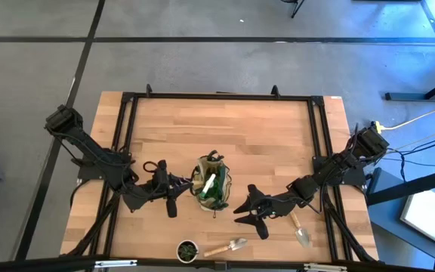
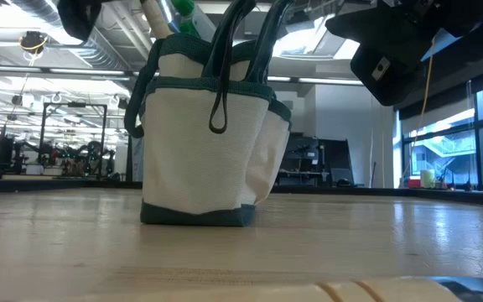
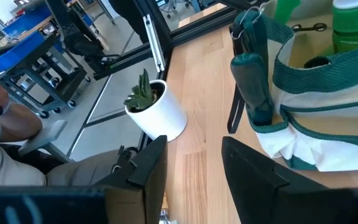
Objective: Pick & Place Garden tools in Gardening bag
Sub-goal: Adjust the brown hand rake in the side pocket of the green gardening bag
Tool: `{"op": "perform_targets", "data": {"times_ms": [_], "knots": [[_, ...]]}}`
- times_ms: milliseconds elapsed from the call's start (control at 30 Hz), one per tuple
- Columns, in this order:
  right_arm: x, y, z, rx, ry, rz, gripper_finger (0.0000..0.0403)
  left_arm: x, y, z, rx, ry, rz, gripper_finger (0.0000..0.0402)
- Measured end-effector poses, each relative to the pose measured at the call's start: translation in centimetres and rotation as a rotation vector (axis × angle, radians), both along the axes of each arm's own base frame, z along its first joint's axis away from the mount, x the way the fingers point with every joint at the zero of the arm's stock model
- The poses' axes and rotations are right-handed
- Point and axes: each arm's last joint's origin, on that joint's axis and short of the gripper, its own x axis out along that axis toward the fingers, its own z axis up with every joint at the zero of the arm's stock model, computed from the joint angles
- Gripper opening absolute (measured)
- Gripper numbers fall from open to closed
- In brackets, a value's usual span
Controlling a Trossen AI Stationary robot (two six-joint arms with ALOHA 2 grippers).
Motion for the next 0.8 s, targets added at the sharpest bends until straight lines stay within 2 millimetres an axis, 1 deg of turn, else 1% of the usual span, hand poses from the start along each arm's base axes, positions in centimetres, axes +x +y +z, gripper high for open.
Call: {"op": "perform_targets", "data": {"times_ms": [133, 567, 800], "knots": [[0.0, 0.0, 0.0, -0.002, 0.003, 0.0, 0.0156, 0.4, 0.3, -0.2, 0.031, 0.016, 0.017, 0.005], [0.0, 0.0, -0.1, -0.007, 0.004, -0.011, 0.0156, 1.7, 1.2, -1.3, 0.037, 0.07, -0.012, 0.005], [0.0, 0.0, -0.1, -0.007, 0.004, -0.011, 0.0156, 1.6, 1.0, -1.2, 0.057, 0.065, 0.002, 0.005]]}}
